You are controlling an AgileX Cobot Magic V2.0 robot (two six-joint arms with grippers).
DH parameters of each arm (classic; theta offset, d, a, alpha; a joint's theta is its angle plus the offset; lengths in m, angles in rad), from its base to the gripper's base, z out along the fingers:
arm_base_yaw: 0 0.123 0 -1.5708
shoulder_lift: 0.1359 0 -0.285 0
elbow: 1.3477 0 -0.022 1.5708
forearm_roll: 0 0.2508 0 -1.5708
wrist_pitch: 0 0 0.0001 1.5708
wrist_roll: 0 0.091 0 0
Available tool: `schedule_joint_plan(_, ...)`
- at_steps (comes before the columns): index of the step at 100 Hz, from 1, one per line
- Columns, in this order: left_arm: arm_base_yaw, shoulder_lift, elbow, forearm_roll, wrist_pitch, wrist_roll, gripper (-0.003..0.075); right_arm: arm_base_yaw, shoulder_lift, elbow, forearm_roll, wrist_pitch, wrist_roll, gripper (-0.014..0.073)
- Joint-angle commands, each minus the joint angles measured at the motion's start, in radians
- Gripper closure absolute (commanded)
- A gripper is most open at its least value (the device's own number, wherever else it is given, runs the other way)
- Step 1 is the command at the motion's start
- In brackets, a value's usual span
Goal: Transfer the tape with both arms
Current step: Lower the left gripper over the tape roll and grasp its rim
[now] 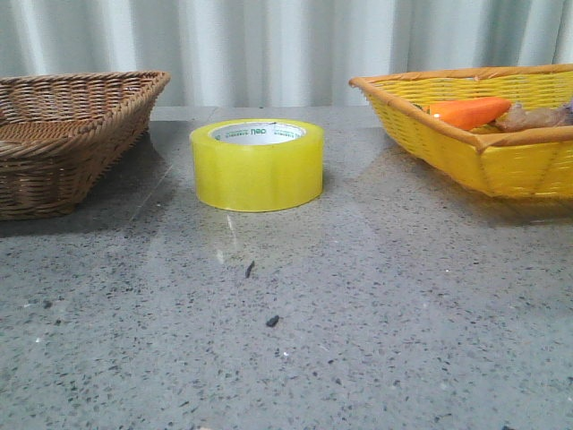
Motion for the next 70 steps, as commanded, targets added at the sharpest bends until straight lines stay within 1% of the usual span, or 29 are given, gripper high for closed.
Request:
schedule_joint_plan(1,-0.016,0.101,-0.137,-0.022,0.053,0.007,0.0323,0.001,-0.146,0.120,-0.040,-0.167,-0.015,0.0643)
schedule_joint_plan(13,-0.016,0.276,-0.333,-0.026,0.279,-0.002,0.0323,0.001,-0.346,0.363,-0.062,-0.369,-0.015,0.0643)
schedule_joint_plan(18,-0.016,0.344,-0.408,-0.026,0.352,-0.002,0.0323,0.001,-0.426,0.466,-0.062,-0.453,-0.015,0.0643)
schedule_joint_plan(25,-0.016,0.427,-0.498,-0.026,0.412,-0.027,0.0323,0.001,-0.529,0.575,-0.062,-0.550,-0.008,0.0643)
schedule_joint_plan(31,-0.019,0.484,-0.551,-0.026,0.423,-0.054,0.0323,0.001,-0.603,0.638,-0.062,-0.601,0.027,0.0643)
schedule_joint_plan(37,-0.019,0.527,-0.592,-0.026,0.430,-0.054,0.0322,0.001,-0.652,0.682,-0.062,-0.614,0.042,0.0643)
schedule_joint_plan(44,-0.019,0.557,-0.604,-0.026,0.436,-0.054,0.0322,0.001,-0.684,0.698,-0.062,-0.591,0.051,0.0643)
schedule_joint_plan(59,-0.019,0.603,-0.604,0.007,0.483,-0.054,0.0322,0.001,-0.677,0.698,-0.062,-0.520,0.053,0.0643)
schedule_joint_plan(70,-0.019,0.623,-0.604,0.048,0.506,-0.054,0.0322,0.001,-0.670,0.698,-0.062,-0.507,0.053,0.0643)
